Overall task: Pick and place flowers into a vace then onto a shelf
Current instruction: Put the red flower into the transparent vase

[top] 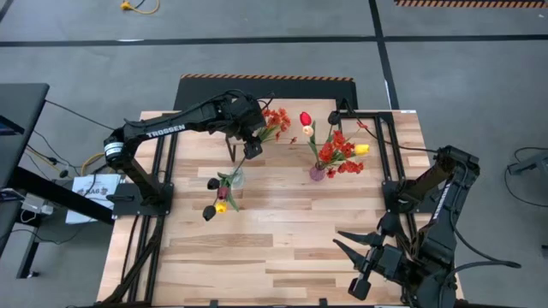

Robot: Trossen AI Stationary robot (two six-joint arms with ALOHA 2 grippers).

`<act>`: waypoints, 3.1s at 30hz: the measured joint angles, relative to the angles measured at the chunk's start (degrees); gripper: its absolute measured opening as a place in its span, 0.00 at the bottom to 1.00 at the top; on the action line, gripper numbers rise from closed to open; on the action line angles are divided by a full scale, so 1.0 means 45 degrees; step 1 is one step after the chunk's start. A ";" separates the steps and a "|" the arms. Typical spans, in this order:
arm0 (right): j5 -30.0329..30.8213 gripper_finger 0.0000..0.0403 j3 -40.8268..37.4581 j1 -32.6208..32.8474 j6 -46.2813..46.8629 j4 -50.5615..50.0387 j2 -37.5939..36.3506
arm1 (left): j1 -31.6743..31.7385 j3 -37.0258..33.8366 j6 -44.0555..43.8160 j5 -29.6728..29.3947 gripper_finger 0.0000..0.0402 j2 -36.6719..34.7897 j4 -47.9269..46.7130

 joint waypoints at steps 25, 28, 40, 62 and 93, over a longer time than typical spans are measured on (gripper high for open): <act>-0.0034 0.19 0.0000 0.0000 0.1046 -0.0832 0.0000 | 0.0044 -0.0253 0.0169 -0.0226 0.56 -0.0010 0.0202; -0.0034 0.19 -0.0005 0.0000 0.1046 -0.0832 0.0000 | 0.0044 -0.0253 0.0166 -0.0225 0.56 -0.0010 0.0202; -0.0036 0.19 -0.0005 -0.0015 0.1041 -0.0838 0.0005 | 0.0080 -0.0259 0.0228 -0.0284 0.56 0.0407 0.0069; -0.0030 0.19 -0.0010 -0.0024 0.1260 -0.1049 0.0010 | 0.0097 -0.0146 0.0693 -0.1047 0.54 0.0971 -0.0152; 0.0004 0.19 -0.0010 -0.0100 0.1279 -0.0954 0.0010 | 0.0000 0.0034 0.0494 -0.0957 0.03 0.0083 -0.0502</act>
